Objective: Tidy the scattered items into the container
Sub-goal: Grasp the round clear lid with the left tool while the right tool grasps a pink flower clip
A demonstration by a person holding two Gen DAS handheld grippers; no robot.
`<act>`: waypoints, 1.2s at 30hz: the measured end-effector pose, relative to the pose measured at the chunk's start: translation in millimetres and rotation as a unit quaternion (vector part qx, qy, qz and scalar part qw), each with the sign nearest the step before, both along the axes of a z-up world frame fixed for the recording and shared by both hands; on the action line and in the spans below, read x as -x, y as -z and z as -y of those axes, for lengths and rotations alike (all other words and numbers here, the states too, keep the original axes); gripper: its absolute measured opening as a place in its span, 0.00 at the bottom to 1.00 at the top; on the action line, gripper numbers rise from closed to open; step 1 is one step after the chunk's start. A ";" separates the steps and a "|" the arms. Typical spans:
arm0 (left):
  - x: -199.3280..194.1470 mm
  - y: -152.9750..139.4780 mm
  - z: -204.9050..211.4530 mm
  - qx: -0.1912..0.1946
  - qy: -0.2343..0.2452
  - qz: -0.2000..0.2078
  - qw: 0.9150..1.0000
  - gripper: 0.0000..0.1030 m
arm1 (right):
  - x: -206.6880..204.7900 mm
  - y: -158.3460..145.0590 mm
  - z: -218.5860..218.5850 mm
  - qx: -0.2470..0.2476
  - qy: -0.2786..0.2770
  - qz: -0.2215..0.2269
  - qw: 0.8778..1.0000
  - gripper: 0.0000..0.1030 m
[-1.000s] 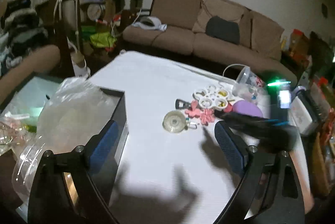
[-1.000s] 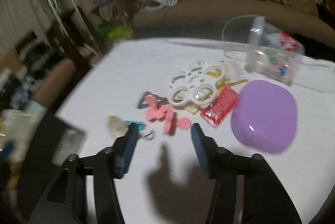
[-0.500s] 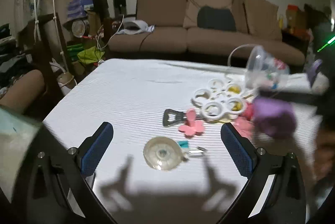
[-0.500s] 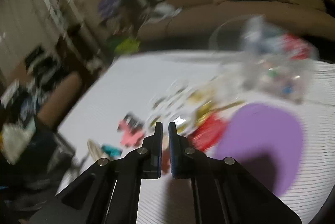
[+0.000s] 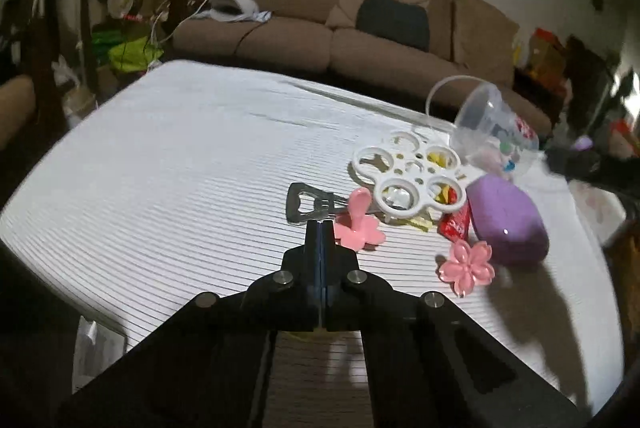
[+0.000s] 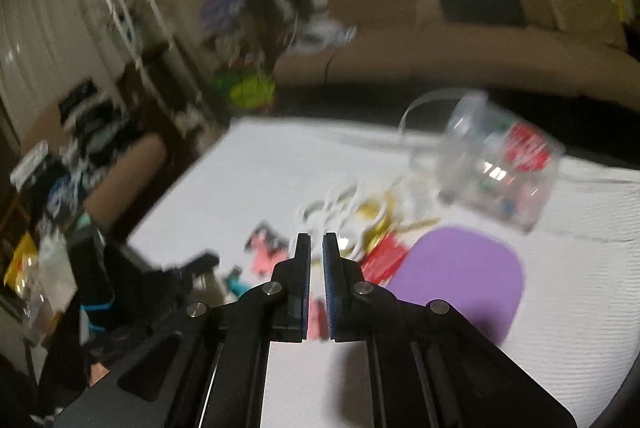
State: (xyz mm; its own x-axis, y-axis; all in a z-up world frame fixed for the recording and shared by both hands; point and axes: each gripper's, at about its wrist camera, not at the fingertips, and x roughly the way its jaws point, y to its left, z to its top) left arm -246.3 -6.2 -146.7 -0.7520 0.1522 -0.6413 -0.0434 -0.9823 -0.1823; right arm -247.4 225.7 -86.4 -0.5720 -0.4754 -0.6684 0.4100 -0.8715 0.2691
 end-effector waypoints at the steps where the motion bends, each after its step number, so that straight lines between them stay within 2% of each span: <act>1: -0.2 -0.9 -1.0 0.002 0.003 -0.002 1.000 0.00 | 1.3 6.8 7.4 -0.018 -0.002 0.007 1.000 0.06; 3: -1.3 -3.6 -3.7 0.004 0.014 0.004 1.000 0.00 | 6.2 18.4 17.1 -0.039 -0.007 0.028 0.999 0.09; 5: -0.8 -5.9 -6.5 0.027 0.009 0.005 1.000 0.00 | 9.0 31.6 23.8 -0.061 -0.014 0.051 0.997 0.18; 6: 0.0 -7.4 -5.7 0.028 0.004 0.008 1.000 0.06 | 9.1 35.9 27.2 -0.070 -0.016 0.052 0.996 0.21; 7: 0.3 -8.4 -2.0 0.023 0.000 0.013 1.000 0.12 | 9.1 39.1 30.6 -0.078 -0.017 0.051 0.996 0.30; 8: 0.9 -9.1 2.8 0.010 -0.002 0.014 1.000 0.25 | 10.2 41.5 32.7 -0.086 -0.018 0.049 0.995 0.42; 9: -0.4 -9.7 6.1 0.004 -0.002 0.014 1.000 0.35 | 10.7 43.2 34.7 -0.093 -0.017 0.046 0.994 0.48; 10: -1.2 -10.4 9.0 0.000 -0.005 0.014 1.000 0.39 | 11.0 45.2 36.2 -0.100 -0.017 0.042 0.994 0.58; 11: -0.4 -10.9 11.7 -0.001 -0.008 0.019 1.000 0.49 | 10.8 48.2 38.8 -0.112 -0.020 0.039 0.993 0.64; 12: 0.1 -11.6 14.1 0.001 -0.014 0.025 1.000 0.62 | 11.6 50.3 41.9 -0.122 -0.024 0.040 0.991 0.65; 14: -2.2 -14.4 17.6 0.000 -0.010 0.030 0.999 0.75 | 11.2 59.6 47.1 -0.146 -0.040 0.052 0.987 0.66; 18: -4.6 -18.0 11.1 0.004 0.021 0.035 0.999 0.89 | 7.7 78.2 58.2 -0.178 -0.077 0.059 0.979 0.66; 21: -2.4 -13.1 3.2 0.014 0.038 0.047 0.998 0.89 | 9.4 87.8 59.0 -0.177 -0.077 0.052 0.980 0.68; 24: -0.5 -6.3 -2.2 0.037 0.043 0.056 0.997 0.89 | 10.3 87.0 54.0 -0.171 -0.073 0.048 0.981 0.58; 25: -0.1 -3.9 -2.7 0.039 0.043 0.057 0.997 0.89 | 10.5 86.0 53.7 -0.176 -0.068 0.045 0.981 0.44; 27: 0.5 1.9 -1.6 0.034 0.045 0.061 0.997 0.88 | 15.1 83.7 41.1 -0.143 -0.058 0.064 0.986 0.42; 28: 1.0 4.7 -1.7 0.031 0.049 0.065 0.996 0.89 | 17.0 82.4 34.2 -0.122 -0.057 0.074 0.988 0.35; 29: 1.9 7.6 -2.1 0.030 0.050 0.069 0.996 0.88 | 18.3 81.4 30.1 -0.108 -0.059 0.081 0.989 0.08; 31: 2.9 10.2 -2.9 0.031 0.052 0.073 0.996 0.88 | 20.8 74.4 20.6 -0.080 -0.053 0.091 0.991 0.08; 34: 3.6 15.9 -5.2 0.032 0.058 0.078 0.995 0.88 | 18.4 63.3 15.3 -0.090 -0.054 0.081 0.991 0.08; 36: 3.6 17.4 -6.4 0.027 0.064 0.077 0.995 0.87 | 18.6 57.0 9.7 -0.074 -0.053 0.078 0.993 0.07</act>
State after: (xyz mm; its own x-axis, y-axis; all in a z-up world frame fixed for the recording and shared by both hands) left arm -249.9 0.2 -164.2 -0.6204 0.2033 -0.7575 -0.1446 -0.9789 -0.1442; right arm -266.0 216.0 -143.3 -0.4087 -0.4168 -0.8119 0.4648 -0.8607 0.2079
